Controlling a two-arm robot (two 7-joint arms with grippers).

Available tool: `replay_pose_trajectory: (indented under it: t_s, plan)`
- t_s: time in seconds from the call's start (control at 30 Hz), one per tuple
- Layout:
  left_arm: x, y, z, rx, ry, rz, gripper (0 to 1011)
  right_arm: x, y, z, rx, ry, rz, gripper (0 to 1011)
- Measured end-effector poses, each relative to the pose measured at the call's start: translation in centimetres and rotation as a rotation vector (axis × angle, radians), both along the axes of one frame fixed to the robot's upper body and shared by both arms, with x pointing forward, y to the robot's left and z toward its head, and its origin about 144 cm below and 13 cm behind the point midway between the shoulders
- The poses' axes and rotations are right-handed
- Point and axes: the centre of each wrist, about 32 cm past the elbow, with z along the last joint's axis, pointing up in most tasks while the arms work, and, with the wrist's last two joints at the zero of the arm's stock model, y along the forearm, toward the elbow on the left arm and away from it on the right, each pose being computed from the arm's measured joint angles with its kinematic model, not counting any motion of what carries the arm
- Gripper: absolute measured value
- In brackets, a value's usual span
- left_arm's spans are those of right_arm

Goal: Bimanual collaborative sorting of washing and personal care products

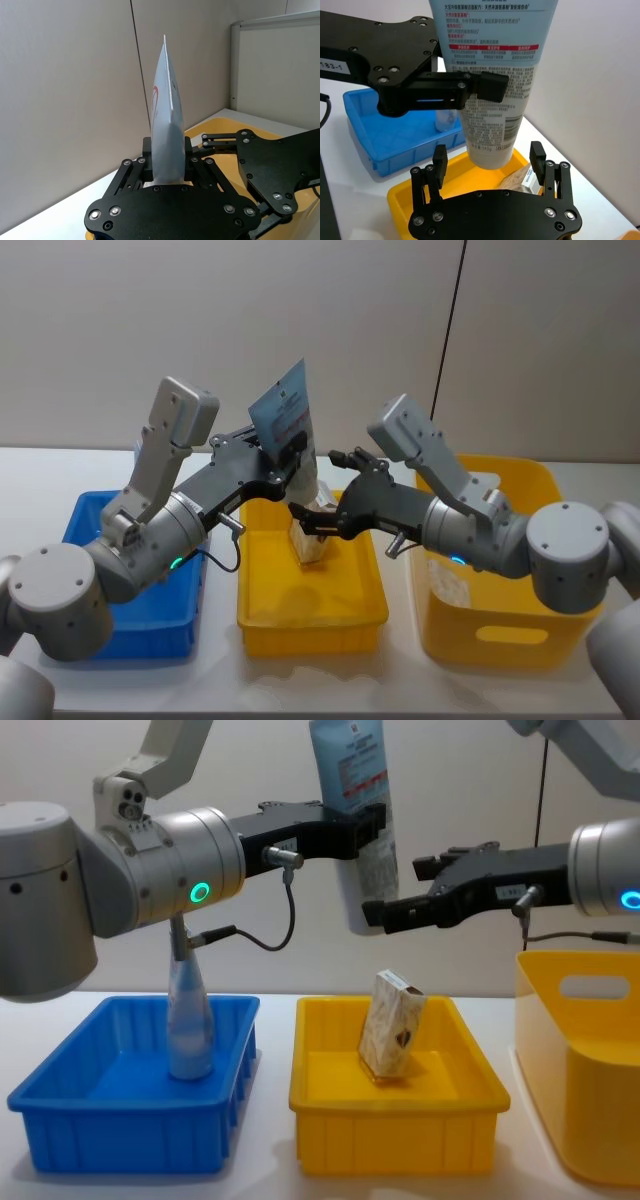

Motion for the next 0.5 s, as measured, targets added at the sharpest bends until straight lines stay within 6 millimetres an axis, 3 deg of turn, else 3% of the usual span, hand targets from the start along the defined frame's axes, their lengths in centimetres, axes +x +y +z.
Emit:
replay_pose_trajectory:
  t_s: [0.5]
  plan:
    - [0.0, 0.0, 0.0, 0.000, 0.000, 0.000, 280, 1.7, 0.6, 0.2, -0.003, -0.005, 0.015, 1004]
